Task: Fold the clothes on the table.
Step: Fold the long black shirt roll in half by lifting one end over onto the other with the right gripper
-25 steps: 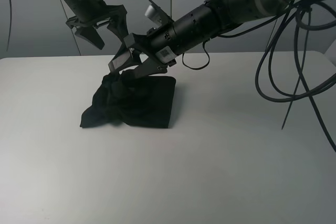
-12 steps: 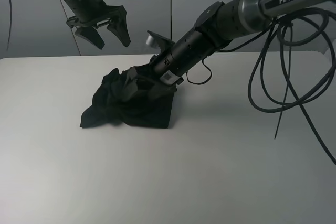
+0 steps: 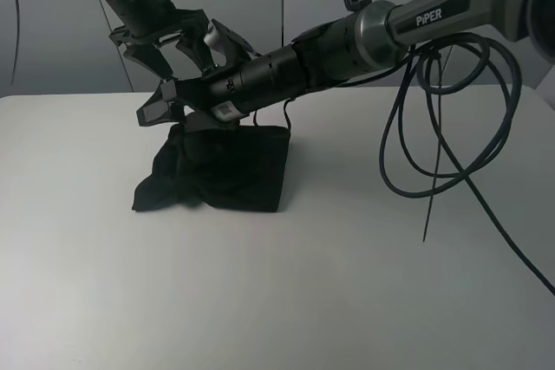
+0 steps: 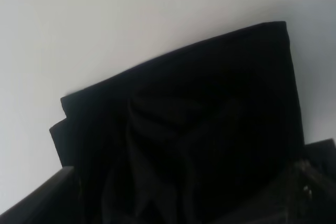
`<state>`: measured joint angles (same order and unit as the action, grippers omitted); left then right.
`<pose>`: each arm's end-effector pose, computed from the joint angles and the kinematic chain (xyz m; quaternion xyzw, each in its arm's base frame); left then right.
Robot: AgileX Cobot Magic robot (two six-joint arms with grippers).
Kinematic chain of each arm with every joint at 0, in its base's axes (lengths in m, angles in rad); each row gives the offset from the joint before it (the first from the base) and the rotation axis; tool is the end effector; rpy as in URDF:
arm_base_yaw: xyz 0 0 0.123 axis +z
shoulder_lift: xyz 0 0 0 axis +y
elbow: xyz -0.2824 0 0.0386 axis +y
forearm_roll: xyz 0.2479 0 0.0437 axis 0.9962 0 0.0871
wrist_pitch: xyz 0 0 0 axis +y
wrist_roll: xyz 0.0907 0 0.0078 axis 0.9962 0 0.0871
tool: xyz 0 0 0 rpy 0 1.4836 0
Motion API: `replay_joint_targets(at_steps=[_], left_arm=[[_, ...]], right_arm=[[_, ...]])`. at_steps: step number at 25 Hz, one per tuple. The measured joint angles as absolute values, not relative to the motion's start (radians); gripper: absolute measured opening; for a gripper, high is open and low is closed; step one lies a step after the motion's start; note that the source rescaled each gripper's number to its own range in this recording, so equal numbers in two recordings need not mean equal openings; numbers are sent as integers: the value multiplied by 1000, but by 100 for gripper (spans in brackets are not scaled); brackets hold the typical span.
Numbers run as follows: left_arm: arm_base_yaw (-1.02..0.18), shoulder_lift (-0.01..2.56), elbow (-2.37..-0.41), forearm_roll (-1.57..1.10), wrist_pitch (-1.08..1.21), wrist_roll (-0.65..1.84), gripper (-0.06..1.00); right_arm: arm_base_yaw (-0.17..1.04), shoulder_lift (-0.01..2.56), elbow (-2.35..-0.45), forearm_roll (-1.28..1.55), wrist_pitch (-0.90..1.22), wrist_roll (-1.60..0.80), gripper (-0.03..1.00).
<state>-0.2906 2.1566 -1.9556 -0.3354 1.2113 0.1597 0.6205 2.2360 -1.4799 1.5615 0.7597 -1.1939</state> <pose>0.4351 -0.1594 0.2467 0.1803 0.9626 -0.1698 0.1099 0.3429 0.3222 0.1417 -0.2659 0.8103 0.4843 0.1954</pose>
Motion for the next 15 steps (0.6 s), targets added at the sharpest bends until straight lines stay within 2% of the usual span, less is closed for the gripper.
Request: replay_joint_targets(at_steps=[7, 11, 15], left_arm=[[-288, 2157, -1956, -320, 1203, 183, 100], [-288, 2148, -1956, -293, 1191, 190, 100], [-284, 2112, -1956, -254, 1189, 200, 100]], right_arm=[[642, 2239, -1480, 1519, 717, -1233, 89], [644, 2189, -1480, 1315, 672, -1204, 89], [637, 2110, -1476, 1070, 587, -1034, 89]])
